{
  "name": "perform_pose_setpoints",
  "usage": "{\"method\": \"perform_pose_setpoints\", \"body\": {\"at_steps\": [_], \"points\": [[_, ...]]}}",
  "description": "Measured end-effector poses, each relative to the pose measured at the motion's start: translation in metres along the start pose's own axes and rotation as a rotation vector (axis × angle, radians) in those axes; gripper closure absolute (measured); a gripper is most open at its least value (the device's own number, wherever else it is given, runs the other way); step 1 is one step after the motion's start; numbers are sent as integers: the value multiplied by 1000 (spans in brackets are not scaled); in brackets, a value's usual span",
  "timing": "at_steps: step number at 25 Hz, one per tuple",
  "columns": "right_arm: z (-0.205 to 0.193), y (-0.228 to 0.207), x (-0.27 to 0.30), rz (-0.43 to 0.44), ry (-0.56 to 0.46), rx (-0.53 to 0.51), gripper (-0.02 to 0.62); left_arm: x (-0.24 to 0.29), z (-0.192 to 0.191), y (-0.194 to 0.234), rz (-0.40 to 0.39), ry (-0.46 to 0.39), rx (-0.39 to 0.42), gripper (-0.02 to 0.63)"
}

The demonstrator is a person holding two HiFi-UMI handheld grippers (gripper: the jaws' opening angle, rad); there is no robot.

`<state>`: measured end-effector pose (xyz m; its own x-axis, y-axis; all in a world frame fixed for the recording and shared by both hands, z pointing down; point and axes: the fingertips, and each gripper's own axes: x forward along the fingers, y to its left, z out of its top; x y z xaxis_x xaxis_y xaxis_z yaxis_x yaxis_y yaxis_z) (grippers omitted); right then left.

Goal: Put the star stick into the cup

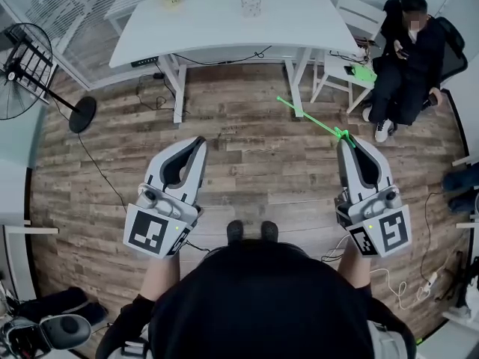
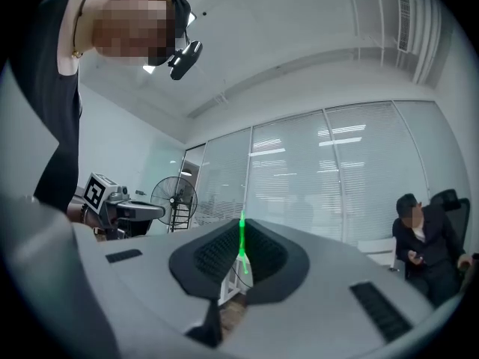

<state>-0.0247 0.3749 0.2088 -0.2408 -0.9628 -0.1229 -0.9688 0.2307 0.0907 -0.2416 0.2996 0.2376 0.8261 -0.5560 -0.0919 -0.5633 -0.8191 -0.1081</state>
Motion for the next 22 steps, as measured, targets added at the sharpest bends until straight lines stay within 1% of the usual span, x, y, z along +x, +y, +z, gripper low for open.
{"method": "perform_pose_setpoints", "body": {"at_steps": [5, 11, 14, 18, 22], "points": [[0, 11, 7, -4, 2, -36, 572, -7, -4, 9, -2, 7, -1, 595], [-1, 33, 10, -37, -18, -17, 572, -29, -14, 28, -10, 11, -6, 595], [1, 40, 13, -62, -21, -4, 572, -34, -16, 38, -28, 18, -14, 595], [-2, 62, 10, -92, -17, -5, 572, -49, -24, 49, -53, 14, -21, 595], [-5, 67, 7, -124, 8, -3, 572, -45, -26, 53, -84, 15, -35, 595]]}}
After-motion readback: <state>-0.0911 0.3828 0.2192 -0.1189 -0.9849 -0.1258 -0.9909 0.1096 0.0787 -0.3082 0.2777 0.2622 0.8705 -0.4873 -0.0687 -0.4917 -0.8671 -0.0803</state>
